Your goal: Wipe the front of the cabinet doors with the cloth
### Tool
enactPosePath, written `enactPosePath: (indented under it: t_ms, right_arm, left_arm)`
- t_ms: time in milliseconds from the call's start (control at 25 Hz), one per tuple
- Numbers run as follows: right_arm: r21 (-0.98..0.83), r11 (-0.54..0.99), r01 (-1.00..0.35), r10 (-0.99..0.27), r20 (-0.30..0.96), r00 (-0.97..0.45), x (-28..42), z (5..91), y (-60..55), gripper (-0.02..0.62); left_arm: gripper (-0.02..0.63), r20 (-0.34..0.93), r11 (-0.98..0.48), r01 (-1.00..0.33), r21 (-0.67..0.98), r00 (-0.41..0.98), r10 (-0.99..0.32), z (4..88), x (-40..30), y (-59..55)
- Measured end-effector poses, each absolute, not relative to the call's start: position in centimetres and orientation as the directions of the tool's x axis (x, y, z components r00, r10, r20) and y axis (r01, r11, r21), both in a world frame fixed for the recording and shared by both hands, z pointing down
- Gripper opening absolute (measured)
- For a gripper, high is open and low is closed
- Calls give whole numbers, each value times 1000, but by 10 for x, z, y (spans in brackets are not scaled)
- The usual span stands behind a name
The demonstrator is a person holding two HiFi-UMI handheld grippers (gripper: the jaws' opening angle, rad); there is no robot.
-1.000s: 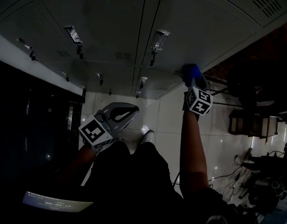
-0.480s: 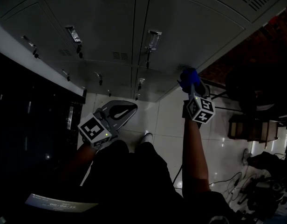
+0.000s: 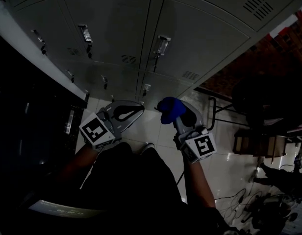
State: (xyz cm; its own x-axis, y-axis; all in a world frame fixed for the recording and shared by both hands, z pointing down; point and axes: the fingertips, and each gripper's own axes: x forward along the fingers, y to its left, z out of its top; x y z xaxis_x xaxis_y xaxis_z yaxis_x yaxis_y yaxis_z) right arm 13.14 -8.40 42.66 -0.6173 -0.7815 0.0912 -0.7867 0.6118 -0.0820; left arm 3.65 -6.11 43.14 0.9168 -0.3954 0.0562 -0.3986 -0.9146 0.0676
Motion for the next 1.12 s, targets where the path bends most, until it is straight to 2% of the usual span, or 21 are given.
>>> enactPosePath:
  t_ms: [440, 1120]
  right_arm:
    - [-58, 685, -726, -723, 73, -687, 94, 406, -53, 72]
    - [-84, 681, -727, -721, 95, -686, 75, 416, -47, 72]
  left_arm:
    - [3, 31, -923, -380, 65, 925, -378, 418, 32, -46]
    - [3, 29, -915, -398, 59, 917, -397, 421, 8, -47]
